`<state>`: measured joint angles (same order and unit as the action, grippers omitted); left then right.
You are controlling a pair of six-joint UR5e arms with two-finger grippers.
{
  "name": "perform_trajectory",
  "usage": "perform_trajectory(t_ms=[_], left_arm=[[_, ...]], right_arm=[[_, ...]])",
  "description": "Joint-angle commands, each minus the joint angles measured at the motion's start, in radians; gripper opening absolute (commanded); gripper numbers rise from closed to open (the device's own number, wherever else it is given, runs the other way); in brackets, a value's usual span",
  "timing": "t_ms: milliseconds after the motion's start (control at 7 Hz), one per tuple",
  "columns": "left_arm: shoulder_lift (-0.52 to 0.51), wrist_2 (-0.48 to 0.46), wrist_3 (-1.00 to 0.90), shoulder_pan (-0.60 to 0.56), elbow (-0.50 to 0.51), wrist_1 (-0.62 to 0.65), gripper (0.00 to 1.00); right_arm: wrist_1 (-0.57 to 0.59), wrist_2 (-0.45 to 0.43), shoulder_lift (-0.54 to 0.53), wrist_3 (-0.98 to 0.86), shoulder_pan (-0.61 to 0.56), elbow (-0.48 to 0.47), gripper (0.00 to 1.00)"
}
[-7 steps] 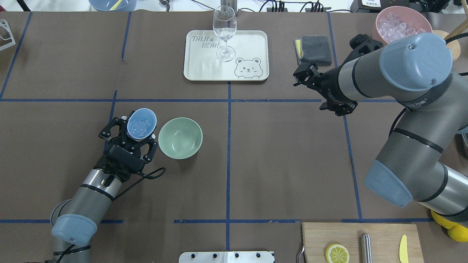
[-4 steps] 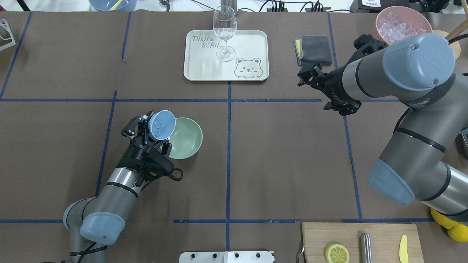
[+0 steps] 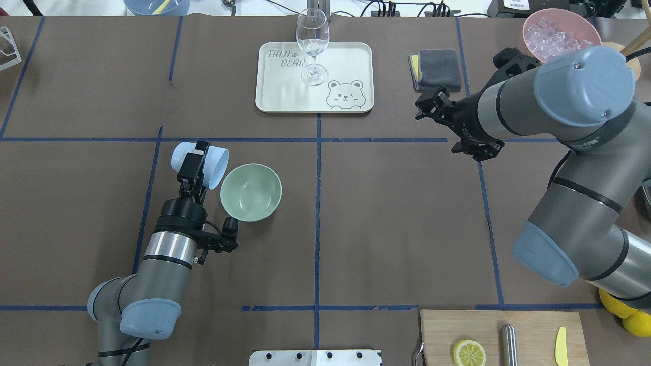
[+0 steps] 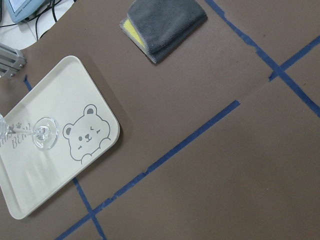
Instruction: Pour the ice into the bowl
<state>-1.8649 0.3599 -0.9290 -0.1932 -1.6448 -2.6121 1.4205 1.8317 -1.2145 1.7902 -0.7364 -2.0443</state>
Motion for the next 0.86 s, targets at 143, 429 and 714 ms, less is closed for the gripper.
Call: perform_trajectory(t_ms=[143, 429, 714], left_arm=[[0.0, -0.116, -0.254, 0.035, 0.039, 0.034, 0.0], [-0.005, -0.243, -0.413, 0.072, 0.045, 0.026, 0.0], [-0.005, -0.243, -0.415, 0.081, 0.06, 0.02, 0.0]], right_arm=[[-0.003, -0.003, -0.036, 0.002, -0.008, -0.002, 1.0], [-0.003, -0.005, -0.039, 0.006, -0.008, -0.002, 1.0], [-0.002, -0.005, -0.043, 0.011, -0.008, -0.002, 1.0]])
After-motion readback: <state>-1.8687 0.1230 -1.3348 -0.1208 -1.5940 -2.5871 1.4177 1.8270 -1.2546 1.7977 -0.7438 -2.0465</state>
